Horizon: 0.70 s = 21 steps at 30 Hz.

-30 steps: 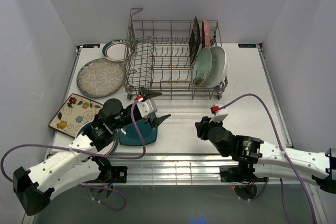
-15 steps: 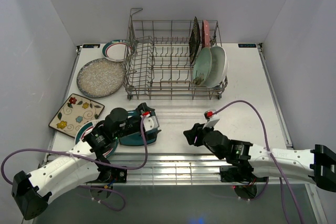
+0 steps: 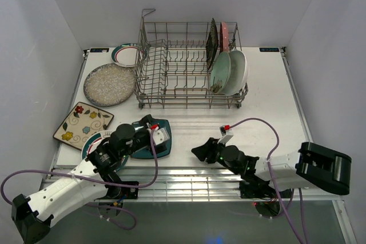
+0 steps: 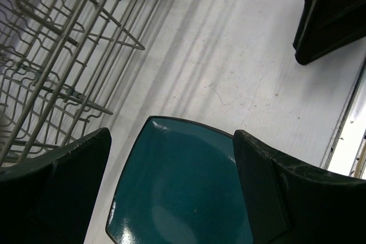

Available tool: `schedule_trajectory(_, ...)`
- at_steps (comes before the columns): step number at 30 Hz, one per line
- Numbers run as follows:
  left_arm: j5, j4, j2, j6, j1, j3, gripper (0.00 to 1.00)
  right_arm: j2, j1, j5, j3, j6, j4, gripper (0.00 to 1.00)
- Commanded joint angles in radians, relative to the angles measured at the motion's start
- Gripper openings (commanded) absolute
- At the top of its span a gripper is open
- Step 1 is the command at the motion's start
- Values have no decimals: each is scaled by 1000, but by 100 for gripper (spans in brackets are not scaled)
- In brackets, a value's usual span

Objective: Load the plates into the dish rack
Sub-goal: Pick up the plate at the center of the board.

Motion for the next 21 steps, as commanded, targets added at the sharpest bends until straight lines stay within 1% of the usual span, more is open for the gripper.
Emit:
schedule_trajectory(1,-89,42,-62,-50,-4,-36,98,111,0,-56,-8,89,310,52)
schedule_trajectory(2,-100,62,-71,-56,-4,-42,98,176,-2,-69,1,94,382,51)
schedule_trajectory(4,-117,74,-93,-75,-4,-55,98,246,-2,-102,23,112,453,50)
schedule_trajectory(5,-117,85,-97,-84,-4,-58,98,313,-2,-118,35,114,523,50)
schedule_trajectory(6,-117,88,-106,-90,-4,-58,98,344,-2,-132,50,124,545,49)
schedule_trajectory(8,-161,94,-114,-96,-4,-59,98,420,0,-159,92,134,583,49)
schedule_trajectory(11,-178,97,-128,-99,-4,-56,98,483,3,-167,118,149,608,49)
schedule_trajectory(19,-198,93,-146,-100,-4,-58,98,543,3,-170,202,157,560,51)
schedule_trajectory(21,-203,96,-160,-100,-4,-59,98,556,3,-165,212,163,556,54)
